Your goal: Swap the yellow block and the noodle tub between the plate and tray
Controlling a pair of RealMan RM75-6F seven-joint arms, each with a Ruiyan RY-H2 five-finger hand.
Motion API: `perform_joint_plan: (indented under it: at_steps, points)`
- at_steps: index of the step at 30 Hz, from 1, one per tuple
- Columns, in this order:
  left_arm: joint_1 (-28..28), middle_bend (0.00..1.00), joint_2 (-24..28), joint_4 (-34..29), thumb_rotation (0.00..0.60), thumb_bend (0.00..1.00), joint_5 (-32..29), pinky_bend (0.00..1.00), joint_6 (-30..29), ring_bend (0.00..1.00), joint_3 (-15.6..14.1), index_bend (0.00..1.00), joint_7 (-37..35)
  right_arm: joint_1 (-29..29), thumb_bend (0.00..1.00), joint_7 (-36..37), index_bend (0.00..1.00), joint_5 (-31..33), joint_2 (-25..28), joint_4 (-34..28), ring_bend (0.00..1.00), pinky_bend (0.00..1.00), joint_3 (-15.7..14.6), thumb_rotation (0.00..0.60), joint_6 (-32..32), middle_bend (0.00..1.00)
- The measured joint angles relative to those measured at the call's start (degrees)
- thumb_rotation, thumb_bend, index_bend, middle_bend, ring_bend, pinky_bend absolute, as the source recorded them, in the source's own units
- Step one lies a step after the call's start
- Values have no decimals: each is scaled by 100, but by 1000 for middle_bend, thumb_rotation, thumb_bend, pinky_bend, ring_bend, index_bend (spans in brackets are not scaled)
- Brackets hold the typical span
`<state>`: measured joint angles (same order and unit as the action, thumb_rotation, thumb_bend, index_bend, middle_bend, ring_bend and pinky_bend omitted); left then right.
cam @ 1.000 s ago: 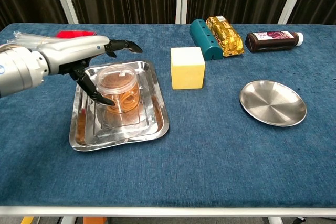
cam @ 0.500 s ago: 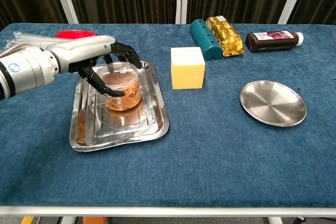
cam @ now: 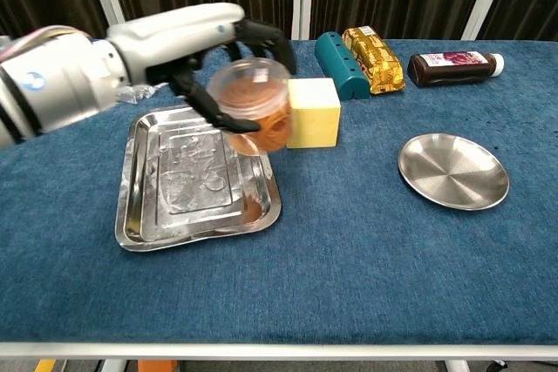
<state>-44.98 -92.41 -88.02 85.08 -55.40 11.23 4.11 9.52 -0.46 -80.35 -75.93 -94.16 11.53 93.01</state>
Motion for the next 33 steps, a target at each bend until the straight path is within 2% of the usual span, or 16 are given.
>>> perform_joint_plan:
  at_steps: [13,26,28,33]
  points:
    - [-595,381,-1189,771,600,250,-69,542,303,318,10,374,-283,-228,56,592,0,52,163,278,0,0,117,600,91,0]
    - [-722,344,-1654,1401,600,223,-149,518,332,288,-132,344,-428,-294,56,812,0,108,162,444,0,0,199,600,44,0]
    - [-734,323,-1669,1414,600,212,-136,514,318,273,-131,324,-520,-300,56,820,0,126,156,459,0,0,212,600,30,0]
    - [-773,217,-1691,1443,600,111,-43,439,254,170,-145,223,-681,-311,56,826,0,120,143,470,0,0,222,600,20,0]
